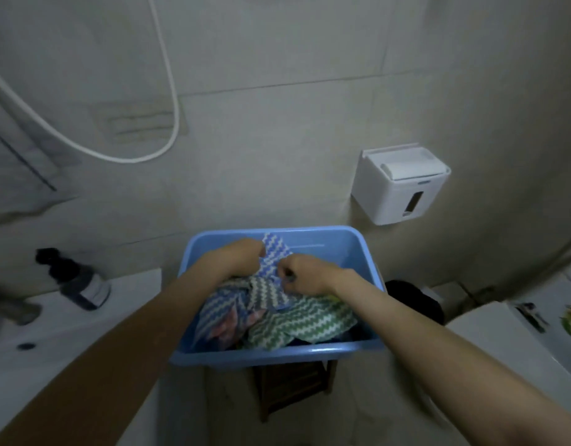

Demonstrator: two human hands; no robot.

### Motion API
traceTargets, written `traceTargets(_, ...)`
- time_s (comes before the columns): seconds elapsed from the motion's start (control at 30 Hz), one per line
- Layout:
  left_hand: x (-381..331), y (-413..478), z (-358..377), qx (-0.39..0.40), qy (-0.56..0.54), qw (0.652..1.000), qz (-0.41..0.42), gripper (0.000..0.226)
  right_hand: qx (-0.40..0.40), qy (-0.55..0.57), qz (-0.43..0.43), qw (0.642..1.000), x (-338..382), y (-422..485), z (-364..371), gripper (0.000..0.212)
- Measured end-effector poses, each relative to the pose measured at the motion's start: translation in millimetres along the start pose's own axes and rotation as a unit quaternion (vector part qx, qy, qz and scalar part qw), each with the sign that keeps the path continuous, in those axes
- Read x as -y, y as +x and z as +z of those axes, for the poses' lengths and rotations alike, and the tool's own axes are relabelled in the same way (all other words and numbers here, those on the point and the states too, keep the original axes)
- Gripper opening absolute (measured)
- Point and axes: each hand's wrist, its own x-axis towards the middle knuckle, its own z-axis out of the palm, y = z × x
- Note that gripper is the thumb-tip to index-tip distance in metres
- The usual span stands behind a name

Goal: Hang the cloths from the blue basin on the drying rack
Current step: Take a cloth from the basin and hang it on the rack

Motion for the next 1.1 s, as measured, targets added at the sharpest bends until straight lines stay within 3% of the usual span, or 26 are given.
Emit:
traceTargets(0.17, -3, -6, -6, 0.018, -0.043, 0.999, 0.018, 0.040, -0.064, 0.014, -0.023, 0.998, -7, 4, -17, 0.011)
traceTargets(0.37, -22, -3, -12, 0.003, -0.061, 0.996, 0.070, 0.035, -0.164, 0.209, -0.030, 0.963, -18, -7, -38, 0.014)
traceTargets(0.5, -38, -1, -27, -0.125, -0.125, 0.982, 0.064, 0.037, -0.198, 0.385, -0.029, 0.901, -19, -21, -60, 0.021)
traceTargets(0.6, -44, 6, -40, -0.193, -0.161, 0.964, 0.091, 0.032, -0.204, 0.553, -0.066, 0.805, -23, -35, -79, 0.016)
traceTargets(0.63, -47, 8, -45, -0.211, -0.169, 0.958, 0.099, 0.030, -0.197, 0.573, -0.084, 0.791, -27, -39, -84, 0.019)
traceTargets(0.73, -60, 7, -63, -0.252, -0.177, 0.943, 0.123, 0.022, -0.218, 0.495, -0.098, 0.835, -38, -46, -95, 0.032)
traceTargets(0.8, -66, 9, -70, -0.223, -0.173, 0.948, 0.148, 0.022, -0.280, 0.435, -0.079, 0.852, -43, -50, -101, 0.018)
traceTargets(0.93, -73, 19, -72, -0.106, -0.156, 0.965, 0.183, 0.028, -0.378, 0.426, -0.034, 0.821, -66, -68, -109, 0.022)
traceTargets(1.1, -114, 24, -93, -0.093, -0.111, 0.963, 0.227, 0.022, -0.453, 0.428, 0.012, 0.782, -101, -119, -113, 0.023)
